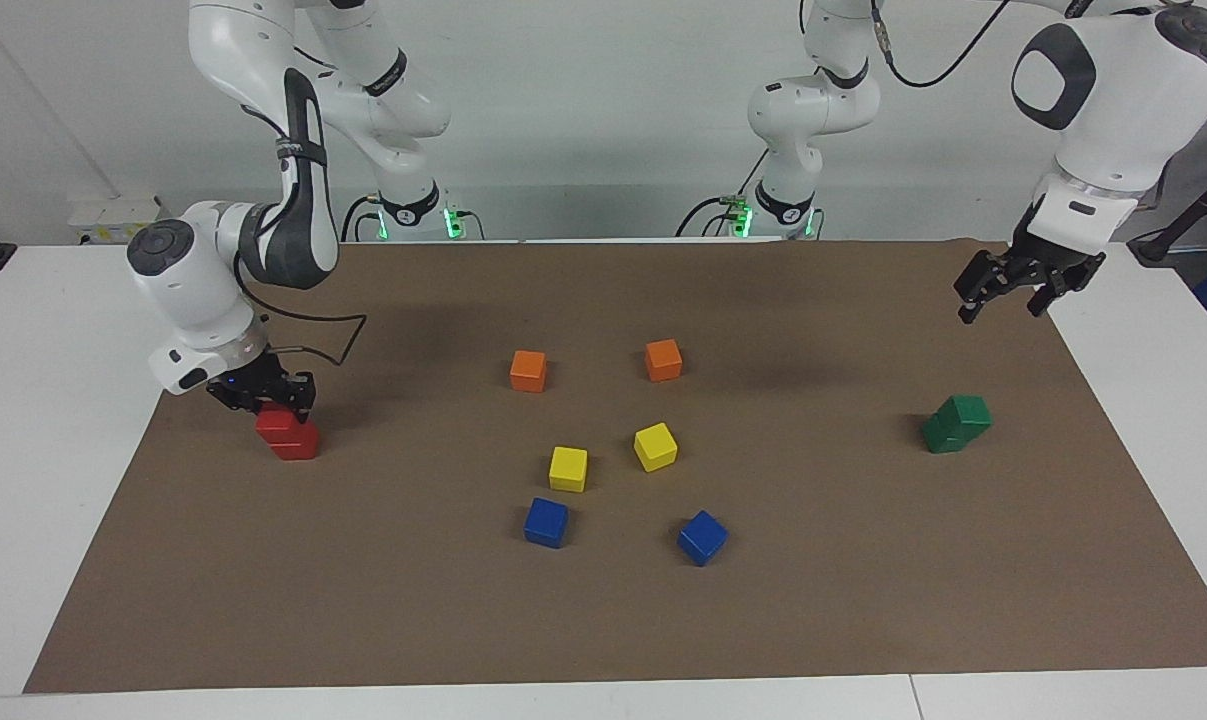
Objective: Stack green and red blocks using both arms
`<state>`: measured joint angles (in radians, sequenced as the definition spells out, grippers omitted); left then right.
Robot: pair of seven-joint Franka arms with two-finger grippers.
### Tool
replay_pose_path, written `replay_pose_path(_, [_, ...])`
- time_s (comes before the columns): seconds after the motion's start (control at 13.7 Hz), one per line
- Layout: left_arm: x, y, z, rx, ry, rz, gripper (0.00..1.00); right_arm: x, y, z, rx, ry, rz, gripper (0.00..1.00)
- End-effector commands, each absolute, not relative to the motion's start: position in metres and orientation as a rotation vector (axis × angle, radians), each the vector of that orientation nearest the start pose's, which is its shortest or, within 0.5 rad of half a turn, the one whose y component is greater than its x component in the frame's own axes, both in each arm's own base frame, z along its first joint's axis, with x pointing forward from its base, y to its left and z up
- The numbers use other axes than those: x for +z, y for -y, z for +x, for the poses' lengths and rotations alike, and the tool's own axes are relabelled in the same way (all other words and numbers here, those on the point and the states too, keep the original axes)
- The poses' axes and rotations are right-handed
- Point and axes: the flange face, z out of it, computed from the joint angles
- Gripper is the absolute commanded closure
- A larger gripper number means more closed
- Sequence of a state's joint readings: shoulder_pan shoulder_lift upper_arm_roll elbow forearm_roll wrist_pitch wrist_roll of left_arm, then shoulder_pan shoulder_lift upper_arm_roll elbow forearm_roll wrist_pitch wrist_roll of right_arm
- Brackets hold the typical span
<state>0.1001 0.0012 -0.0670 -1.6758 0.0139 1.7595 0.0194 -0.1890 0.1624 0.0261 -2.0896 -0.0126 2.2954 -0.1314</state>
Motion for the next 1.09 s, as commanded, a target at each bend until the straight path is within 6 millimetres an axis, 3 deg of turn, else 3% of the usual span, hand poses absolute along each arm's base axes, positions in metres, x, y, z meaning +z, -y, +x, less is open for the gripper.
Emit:
replay_pose_path(0.0, [0.591, -0.017, 0.562, -0.072, 0.031, -3.136, 0.00, 0.353, 0.097, 0.563, -0.095, -0.032, -3.151, 0.00])
replay_pose_path(0.22, [0.594, -0.009, 0.558, -0.046, 0.009, -3.137, 0.00, 0.354, 0.100, 0.563, -0.098, -0.037, -3.151, 0.00])
replay_pose_path(0.44, [0.614, 0.008, 0.551, 0.010, -0.036, -3.137, 0.00, 0.362, 0.103, 0.570, -0.107, -0.039, -3.153, 0.00])
replay_pose_path(0.8, [0.618, 0.009, 0.542, 0.089, -0.043, -3.137, 0.00, 0.441, 0.096, 0.594, -0.110, -0.016, -3.153, 0.00])
replay_pose_path(1.02, [0.617, 0.013, 0.542, 0.075, -0.053, -3.137, 0.00, 0.510, 0.073, 0.590, -0.122, -0.022, -3.153, 0.00])
